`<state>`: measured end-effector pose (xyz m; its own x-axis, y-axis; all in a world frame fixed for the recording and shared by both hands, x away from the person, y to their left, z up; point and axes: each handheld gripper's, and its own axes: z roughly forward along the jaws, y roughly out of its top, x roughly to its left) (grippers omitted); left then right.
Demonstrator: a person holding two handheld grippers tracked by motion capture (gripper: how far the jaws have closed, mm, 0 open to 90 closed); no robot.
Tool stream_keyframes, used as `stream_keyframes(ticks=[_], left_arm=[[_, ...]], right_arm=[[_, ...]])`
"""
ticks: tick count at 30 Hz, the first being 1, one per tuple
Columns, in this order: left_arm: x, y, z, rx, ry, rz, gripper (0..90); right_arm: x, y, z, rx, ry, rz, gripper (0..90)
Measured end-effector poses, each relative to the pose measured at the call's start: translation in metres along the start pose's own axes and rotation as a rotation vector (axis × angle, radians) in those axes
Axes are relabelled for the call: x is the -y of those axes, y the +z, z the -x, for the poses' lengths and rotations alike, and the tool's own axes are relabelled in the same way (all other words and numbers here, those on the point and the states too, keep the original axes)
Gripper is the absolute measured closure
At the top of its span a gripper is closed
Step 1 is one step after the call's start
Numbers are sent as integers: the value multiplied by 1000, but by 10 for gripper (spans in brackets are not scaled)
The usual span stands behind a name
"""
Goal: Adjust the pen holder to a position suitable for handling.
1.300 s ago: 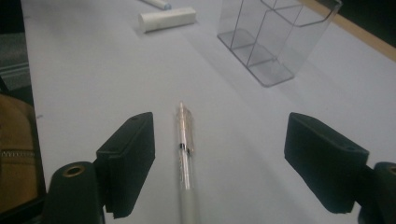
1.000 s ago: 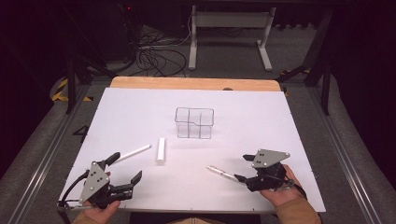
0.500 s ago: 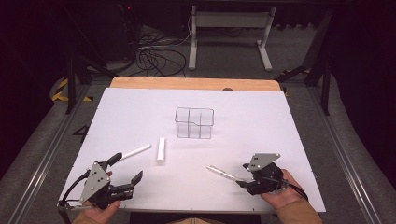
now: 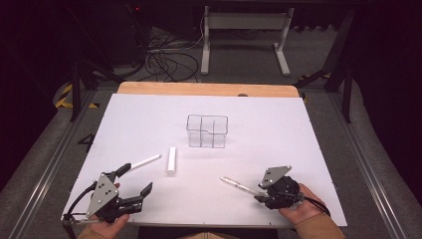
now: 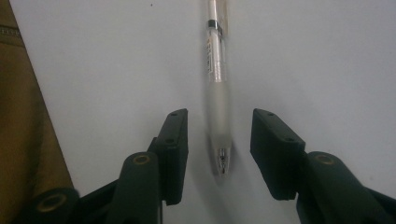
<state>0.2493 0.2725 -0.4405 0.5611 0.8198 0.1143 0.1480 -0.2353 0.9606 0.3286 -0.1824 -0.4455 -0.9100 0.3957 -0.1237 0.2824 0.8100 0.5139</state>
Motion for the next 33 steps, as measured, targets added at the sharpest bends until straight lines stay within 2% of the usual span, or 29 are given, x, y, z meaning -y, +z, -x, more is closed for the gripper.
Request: stream_keyframes(ticks=[10,23,27,33], left_arm=[[0,1,1,2,1,-6,147],[0,1,1,5,4,-7,147],[0,1,1,5,5,-7,146],[0,1,1,5,7,-7,146]], right_arm=[[4,3,2,1,-22,-43,718],[0,10,2,-3,-33,-27,769],[-1,11,3,-18,-41,-27,793],[0,11,2,-10,-32,-22,805]])
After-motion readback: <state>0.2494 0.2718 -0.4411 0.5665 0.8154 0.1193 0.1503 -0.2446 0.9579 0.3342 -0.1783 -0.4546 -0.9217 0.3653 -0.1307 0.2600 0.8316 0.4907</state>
